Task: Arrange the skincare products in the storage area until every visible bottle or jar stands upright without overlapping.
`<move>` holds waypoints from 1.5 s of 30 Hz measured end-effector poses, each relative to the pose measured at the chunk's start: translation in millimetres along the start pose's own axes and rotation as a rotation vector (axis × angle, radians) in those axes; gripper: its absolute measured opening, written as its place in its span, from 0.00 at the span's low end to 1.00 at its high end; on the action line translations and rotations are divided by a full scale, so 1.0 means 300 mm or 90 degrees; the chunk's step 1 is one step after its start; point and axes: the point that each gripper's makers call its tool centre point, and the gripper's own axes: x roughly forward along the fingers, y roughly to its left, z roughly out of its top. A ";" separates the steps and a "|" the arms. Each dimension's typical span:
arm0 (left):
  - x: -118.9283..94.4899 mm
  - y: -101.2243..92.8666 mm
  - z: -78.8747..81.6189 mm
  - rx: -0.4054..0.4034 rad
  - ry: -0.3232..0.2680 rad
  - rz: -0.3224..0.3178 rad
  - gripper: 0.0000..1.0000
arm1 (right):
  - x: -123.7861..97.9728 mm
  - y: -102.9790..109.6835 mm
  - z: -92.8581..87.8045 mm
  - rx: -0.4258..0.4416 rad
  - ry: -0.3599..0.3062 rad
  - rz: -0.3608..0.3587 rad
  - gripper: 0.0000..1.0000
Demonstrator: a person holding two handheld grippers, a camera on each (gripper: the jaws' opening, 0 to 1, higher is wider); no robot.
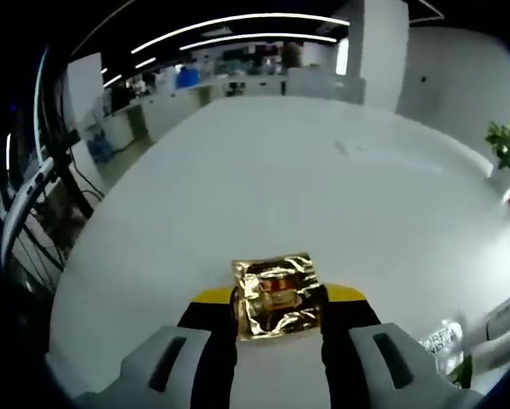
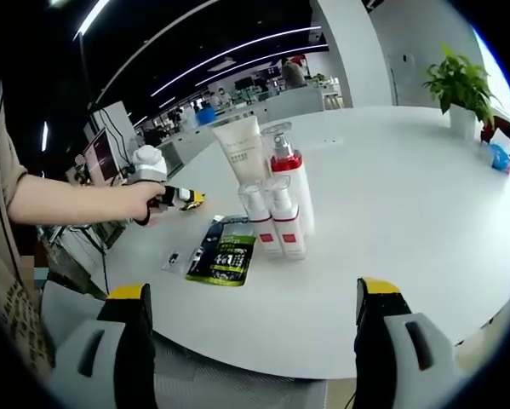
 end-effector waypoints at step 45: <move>-0.152 -0.143 -0.238 0.070 0.047 -0.077 0.36 | -0.002 0.002 0.005 -0.007 -0.007 0.001 1.00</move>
